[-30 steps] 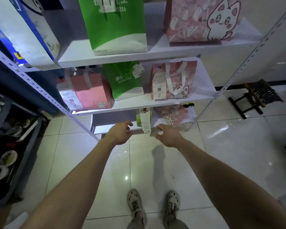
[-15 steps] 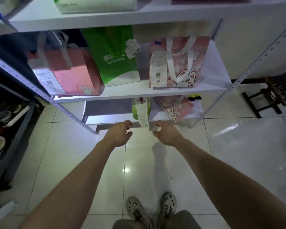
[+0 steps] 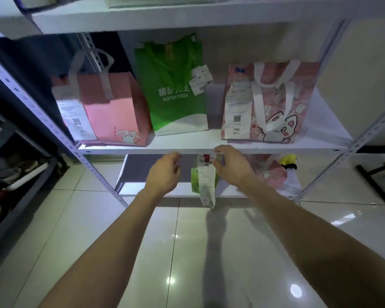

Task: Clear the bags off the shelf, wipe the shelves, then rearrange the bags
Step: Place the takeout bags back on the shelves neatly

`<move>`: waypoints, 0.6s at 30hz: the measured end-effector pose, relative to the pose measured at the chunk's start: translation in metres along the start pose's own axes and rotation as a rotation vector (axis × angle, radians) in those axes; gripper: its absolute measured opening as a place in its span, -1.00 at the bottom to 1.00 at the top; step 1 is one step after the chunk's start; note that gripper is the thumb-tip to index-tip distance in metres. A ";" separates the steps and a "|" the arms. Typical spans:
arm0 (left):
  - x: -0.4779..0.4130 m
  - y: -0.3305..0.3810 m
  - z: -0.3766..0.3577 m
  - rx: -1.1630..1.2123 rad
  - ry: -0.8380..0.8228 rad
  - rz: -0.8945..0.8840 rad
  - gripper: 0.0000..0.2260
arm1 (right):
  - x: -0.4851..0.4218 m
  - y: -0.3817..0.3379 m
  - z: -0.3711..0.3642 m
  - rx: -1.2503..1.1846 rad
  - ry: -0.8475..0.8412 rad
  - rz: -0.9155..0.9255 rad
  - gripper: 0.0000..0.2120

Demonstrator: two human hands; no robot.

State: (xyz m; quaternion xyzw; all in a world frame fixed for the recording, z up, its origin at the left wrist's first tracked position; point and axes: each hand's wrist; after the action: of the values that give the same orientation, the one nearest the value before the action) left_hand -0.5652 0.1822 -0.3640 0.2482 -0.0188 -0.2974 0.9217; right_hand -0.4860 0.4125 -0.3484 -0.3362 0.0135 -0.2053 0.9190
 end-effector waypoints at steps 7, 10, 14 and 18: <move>-0.051 -0.025 -0.005 0.011 0.397 -0.109 -0.61 | -0.055 -0.013 -0.019 0.084 0.156 0.220 -0.62; -0.068 -0.044 -0.001 -0.118 0.555 -0.178 -0.55 | -0.071 -0.009 -0.025 0.197 0.240 0.305 -0.61; -0.087 -0.056 0.001 -0.103 0.715 -0.120 -0.49 | -0.087 0.003 -0.024 0.343 0.332 0.395 -0.65; -0.098 -0.056 -0.011 -0.022 0.774 -0.064 -0.43 | -0.094 0.015 -0.034 0.320 0.437 0.451 -0.66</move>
State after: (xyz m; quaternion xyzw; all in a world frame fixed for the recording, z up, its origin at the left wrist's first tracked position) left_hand -0.6735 0.2025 -0.3887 0.3325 0.3413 -0.2105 0.8536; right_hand -0.5717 0.4382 -0.3952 -0.1249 0.2514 -0.0638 0.9577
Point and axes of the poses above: each hand's wrist, its own x-axis away from the middle knuckle, its own z-axis out of the back of the hand, y = z × x, and after that the axes turned 10 degrees about -z, right-handed
